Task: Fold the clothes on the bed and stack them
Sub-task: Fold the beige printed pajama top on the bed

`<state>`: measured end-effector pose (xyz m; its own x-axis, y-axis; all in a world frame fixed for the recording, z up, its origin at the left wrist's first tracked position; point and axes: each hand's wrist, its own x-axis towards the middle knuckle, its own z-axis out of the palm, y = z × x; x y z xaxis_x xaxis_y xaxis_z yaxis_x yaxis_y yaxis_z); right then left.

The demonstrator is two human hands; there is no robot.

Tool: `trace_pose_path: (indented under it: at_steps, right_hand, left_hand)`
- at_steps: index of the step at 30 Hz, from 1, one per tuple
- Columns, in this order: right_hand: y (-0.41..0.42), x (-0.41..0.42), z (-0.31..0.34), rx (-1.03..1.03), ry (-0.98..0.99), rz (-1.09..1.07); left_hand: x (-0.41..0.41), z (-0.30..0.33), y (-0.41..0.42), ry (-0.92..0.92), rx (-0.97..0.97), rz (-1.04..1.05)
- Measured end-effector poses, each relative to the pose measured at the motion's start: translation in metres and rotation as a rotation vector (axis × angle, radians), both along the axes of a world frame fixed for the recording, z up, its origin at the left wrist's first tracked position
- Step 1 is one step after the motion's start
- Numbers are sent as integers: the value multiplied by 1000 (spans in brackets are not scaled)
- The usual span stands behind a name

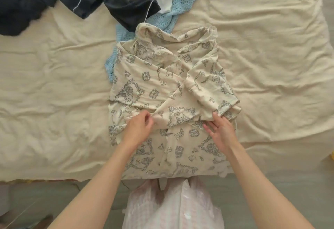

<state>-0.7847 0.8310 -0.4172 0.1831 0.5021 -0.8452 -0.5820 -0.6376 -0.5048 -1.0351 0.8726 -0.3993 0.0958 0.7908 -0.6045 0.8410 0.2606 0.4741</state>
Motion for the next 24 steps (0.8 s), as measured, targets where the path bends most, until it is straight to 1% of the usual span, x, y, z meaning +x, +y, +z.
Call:
trace_pose_path:
  at_steps: [2, 5, 7, 9, 11, 12, 14, 16, 17, 18, 20, 22, 24]
  right_hand:
    - [-2, -3, 3, 14, -11, 0]
    - [1, -6, 7, 58, 23, -27]
    - [4, -12, 9, 84, 83, -55]
    - [3, -25, 11, 65, 122, -76]
    - [-6, -47, 11, 38, 169, -32]
    - [-13, -60, 11, 27, 208, -6]
    - [-30, -89, 12, -9, 295, 13]
    - [-45, -118, 15, -21, 370, 35]
    - [-52, -131, 18, -22, 392, 54]
    - [-60, -142, 19, -21, 405, 74]
    - [-74, -157, 21, -3, 393, 119]
    - [-85, -165, 25, 20, 298, 192]
    - [-91, -167, 29, 20, 162, 273]
  left_hand:
    - [-5, 12, 4, -176, -73, 164]
    - [-22, 28, 10, -407, -277, 454]
    - [-33, 34, 9, -459, -340, 471]
    - [-42, 36, 3, -419, -349, 413]
    - [-49, 38, -6, -396, -392, 396]
    - [-53, 40, -10, -423, -436, 410]
    - [-58, 46, -18, -548, -551, 458]
    - [-63, 51, -24, -651, -616, 511]
    - [-65, 52, -27, -657, -611, 508]
    - [-68, 52, -29, -620, -586, 466]
    - [-75, 49, -34, -471, -489, 283]
    - [-83, 44, -41, -340, -374, 107]
    - [-92, 39, -47, -256, -273, -14]
